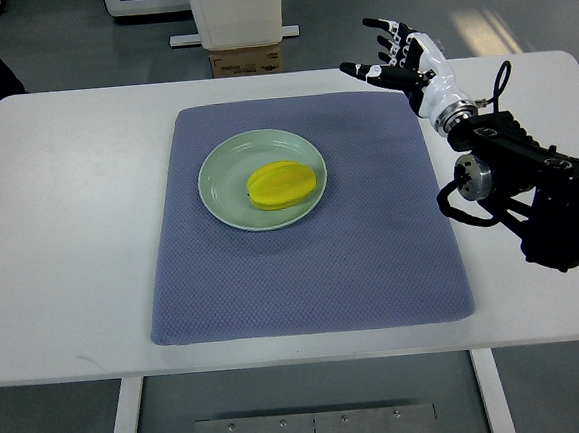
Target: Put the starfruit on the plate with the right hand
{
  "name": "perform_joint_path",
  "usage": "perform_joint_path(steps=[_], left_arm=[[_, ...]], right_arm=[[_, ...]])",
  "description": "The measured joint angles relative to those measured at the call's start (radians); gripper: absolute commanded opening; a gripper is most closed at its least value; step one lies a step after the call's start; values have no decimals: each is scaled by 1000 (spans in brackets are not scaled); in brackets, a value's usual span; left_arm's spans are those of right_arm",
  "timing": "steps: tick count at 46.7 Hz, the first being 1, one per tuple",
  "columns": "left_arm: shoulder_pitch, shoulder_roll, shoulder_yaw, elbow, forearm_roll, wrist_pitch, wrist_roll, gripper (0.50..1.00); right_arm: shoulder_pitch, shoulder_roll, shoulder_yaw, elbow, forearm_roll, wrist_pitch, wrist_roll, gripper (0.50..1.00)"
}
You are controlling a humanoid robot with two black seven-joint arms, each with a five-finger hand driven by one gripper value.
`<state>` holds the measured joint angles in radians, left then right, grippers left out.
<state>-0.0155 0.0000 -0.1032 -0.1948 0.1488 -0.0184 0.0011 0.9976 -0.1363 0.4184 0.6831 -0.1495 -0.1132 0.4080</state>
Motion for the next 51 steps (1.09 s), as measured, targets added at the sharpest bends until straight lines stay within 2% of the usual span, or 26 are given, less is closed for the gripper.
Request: perform_joint_path(steps=[18,34,51], left_arm=[[0,0,0,0,0,0,1,1000],[0,0,0,0,0,0,0,1000],[0,0,0,0,0,0,0,1000]], right_arm=[[-93,-29,248,0,5,109,-49,1000],[-199,-53,310,-6,102,113,-66,1000],[-248,-59,309,-7,111,113,-67,1000]])
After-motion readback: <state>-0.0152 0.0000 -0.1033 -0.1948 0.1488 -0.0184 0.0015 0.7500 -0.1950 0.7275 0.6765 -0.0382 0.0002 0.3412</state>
